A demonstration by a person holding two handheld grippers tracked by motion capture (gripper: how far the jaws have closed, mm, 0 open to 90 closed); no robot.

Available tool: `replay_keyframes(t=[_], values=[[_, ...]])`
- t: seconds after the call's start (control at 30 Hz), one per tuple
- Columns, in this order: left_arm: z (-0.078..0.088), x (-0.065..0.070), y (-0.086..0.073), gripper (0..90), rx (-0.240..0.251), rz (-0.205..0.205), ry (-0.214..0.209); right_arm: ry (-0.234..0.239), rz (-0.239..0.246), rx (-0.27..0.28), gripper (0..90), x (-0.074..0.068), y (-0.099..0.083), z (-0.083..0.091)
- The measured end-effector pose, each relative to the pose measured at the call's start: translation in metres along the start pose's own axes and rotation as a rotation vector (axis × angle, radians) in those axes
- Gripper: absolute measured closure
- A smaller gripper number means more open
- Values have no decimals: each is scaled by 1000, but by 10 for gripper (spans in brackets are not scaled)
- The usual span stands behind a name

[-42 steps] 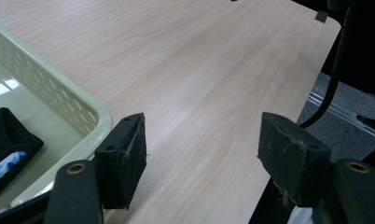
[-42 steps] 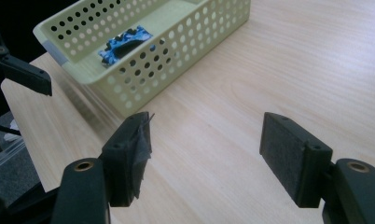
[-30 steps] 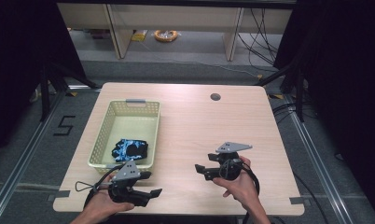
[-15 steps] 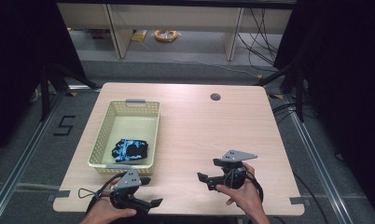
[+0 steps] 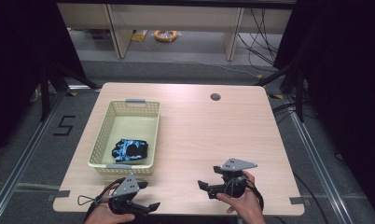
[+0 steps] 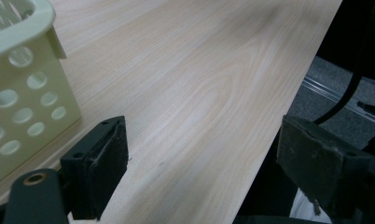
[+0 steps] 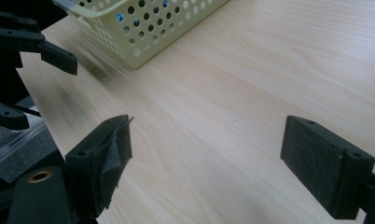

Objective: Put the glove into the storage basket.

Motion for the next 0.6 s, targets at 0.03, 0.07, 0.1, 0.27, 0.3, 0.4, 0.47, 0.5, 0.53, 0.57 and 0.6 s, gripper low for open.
replay_keyframes(t=[0.03,0.07,0.1,0.27,0.3,0.4,0.47,0.5,0.53,0.57,0.6], values=[[-1,2,-1,157,9,15,-3,-14,-19,-15,170,-2,-3,2],[-2,3,-3,157,2,31,-3,-6,-2,-10,170,0,-4,1],[-1,2,-4,157,-2,12,-7,-2,-13,-6,170,-2,-6,1],[-2,1,-7,157,-9,12,-1,-19,-32,-40,175,-4,-19,4],[-2,2,-8,157,-11,29,6,-24,5,-34,175,0,-21,3],[-4,-1,-14,157,-49,13,14,-27,2,-50,178,0,-30,4],[-3,1,-15,157,-53,6,6,-25,-7,-63,178,0,-35,5],[-4,3,-16,157,-49,32,8,-24,-16,-70,178,-2,-37,5],[-5,3,-16,157,-50,22,6,-25,-4,-83,178,-1,-39,6],[-3,2,-18,157,-78,-3,3,-42,7,-85,178,0,-41,7],[-5,4,-19,157,-72,28,10,-31,-2,-94,178,-1,-43,7]])
Point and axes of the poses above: each handheld gripper's, and its own axes: z roughly backward along the jaws, y roughly out of its top, x roughly to its right, the point moved 8 cm from there along -z, roughly forward along the jaws, and after that the axes turned 7 degrees about x, right-handed, at the moved point
